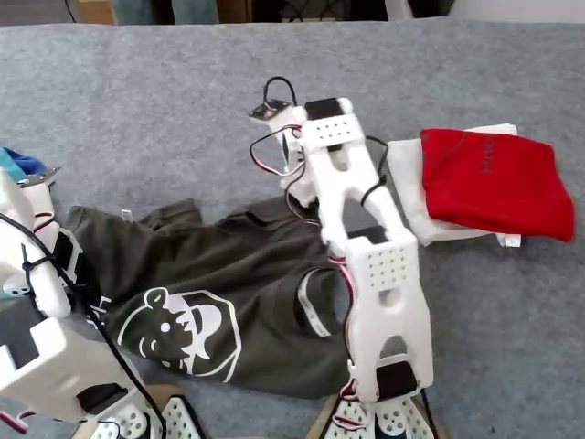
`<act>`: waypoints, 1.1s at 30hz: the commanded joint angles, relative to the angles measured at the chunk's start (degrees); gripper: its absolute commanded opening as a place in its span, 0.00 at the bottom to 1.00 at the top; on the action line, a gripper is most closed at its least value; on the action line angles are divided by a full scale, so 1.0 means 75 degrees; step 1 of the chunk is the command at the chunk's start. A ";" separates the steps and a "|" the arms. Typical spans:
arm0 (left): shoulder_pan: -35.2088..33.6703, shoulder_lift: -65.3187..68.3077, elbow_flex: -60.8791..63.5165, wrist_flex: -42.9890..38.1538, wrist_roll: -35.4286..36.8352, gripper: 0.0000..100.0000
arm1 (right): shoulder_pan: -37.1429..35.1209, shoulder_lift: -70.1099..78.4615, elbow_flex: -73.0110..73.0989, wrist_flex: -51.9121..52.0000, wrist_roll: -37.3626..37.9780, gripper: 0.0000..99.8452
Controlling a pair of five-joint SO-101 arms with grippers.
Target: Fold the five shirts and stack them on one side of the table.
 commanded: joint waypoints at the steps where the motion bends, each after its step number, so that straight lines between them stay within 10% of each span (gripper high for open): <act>1: 0.0217 -0.0059 -0.0170 -0.0094 0.0070 0.17 | -0.0105 0.0428 -0.1506 0.0035 -0.0621 0.03; 15: 0.0334 -0.0094 0.0217 -0.0352 0.0469 0.17 | -0.0059 0.3206 -0.7578 -0.0141 -0.2122 0.04; 25: 0.0334 -0.0094 0.0651 -0.0352 0.0469 0.17 | -0.0070 0.2479 -0.7601 -0.0305 -0.3845 0.46; 33: 0.0358 -0.0105 0.0651 -0.0457 0.0481 0.14 | -0.0023 0.2116 -0.7590 0.1301 -0.3106 0.01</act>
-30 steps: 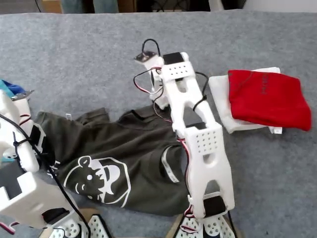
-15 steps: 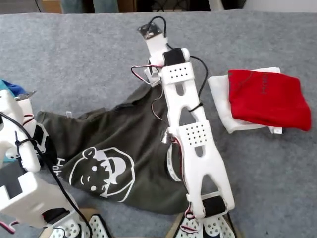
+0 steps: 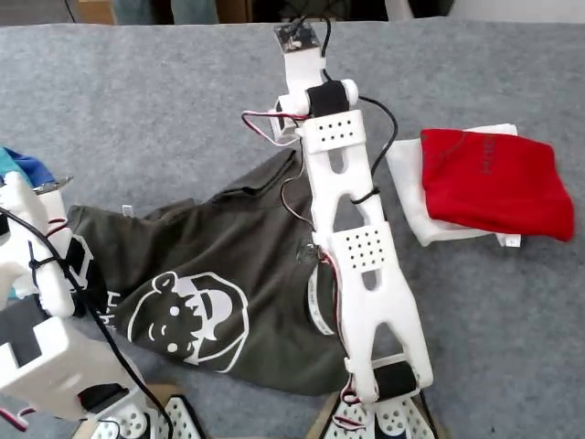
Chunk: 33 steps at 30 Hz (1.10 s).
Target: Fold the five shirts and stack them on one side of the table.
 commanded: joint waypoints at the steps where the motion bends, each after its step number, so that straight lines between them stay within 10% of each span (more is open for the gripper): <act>1: 0.0064 -0.0105 0.0018 -0.0223 0.0129 0.14 | -0.0012 -0.0604 -0.0358 0.0199 0.0352 0.05; 17: 0.0944 -0.0094 0.1143 -0.3106 0.3177 0.13 | -0.1653 -0.3558 0.6558 -0.0539 0.0633 0.01; 33: 0.1213 -0.0023 0.1870 -0.4126 0.4185 0.14 | -0.1629 -0.2374 0.5996 -0.5744 0.0656 0.01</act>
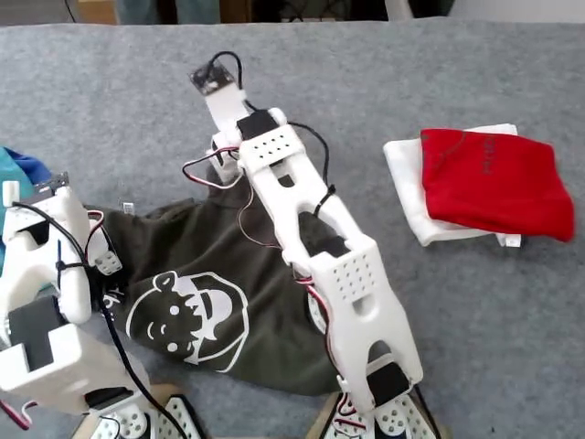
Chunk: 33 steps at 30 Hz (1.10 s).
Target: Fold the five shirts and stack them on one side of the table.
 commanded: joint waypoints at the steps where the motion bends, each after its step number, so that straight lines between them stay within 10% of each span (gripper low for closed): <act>1: 0.0100 0.0059 0.0029 -0.0305 0.0094 0.14 | 0.0152 0.0381 -0.0850 -0.1231 0.0094 0.01; 5: 0.0100 0.0059 0.0041 -0.0305 0.0070 0.14 | 0.0352 0.1108 -0.1741 -0.1840 0.0082 0.01; 13: 0.0029 -0.0035 -0.0064 -0.0234 0.0059 0.14 | 0.0574 0.1084 -0.4870 0.2555 0.0105 0.01; 26: -0.0100 -0.0035 -0.3640 0.3833 0.0094 0.14 | 0.1090 0.1049 -0.5796 0.4888 0.0094 0.13; 33: -0.1307 0.0023 -0.5433 0.4314 0.0117 0.14 | 0.1770 0.1084 -0.5796 0.4525 0.0094 0.20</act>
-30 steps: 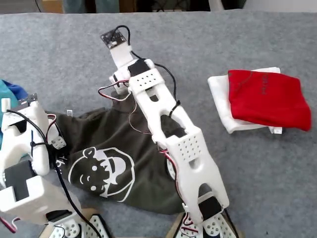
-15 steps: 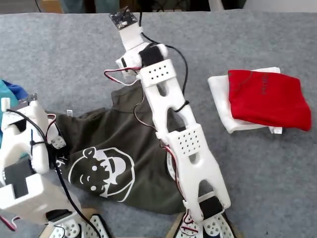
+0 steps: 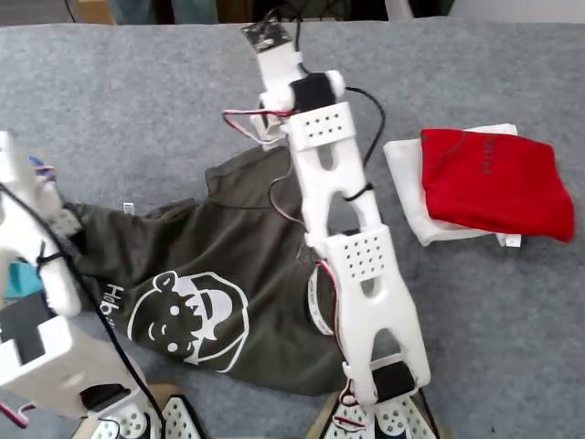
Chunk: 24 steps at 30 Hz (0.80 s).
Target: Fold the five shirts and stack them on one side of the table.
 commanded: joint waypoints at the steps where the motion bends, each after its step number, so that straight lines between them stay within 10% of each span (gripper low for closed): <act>1: -0.0604 -0.0035 -0.0838 0.0141 0.0094 0.14 | 0.0434 -0.0135 -0.0299 -0.0504 0.0059 0.20; 24: -0.0979 -0.0023 -0.0322 0.0117 0.0035 0.14 | 0.0094 0.1694 -0.1319 -0.1242 0.0774 0.21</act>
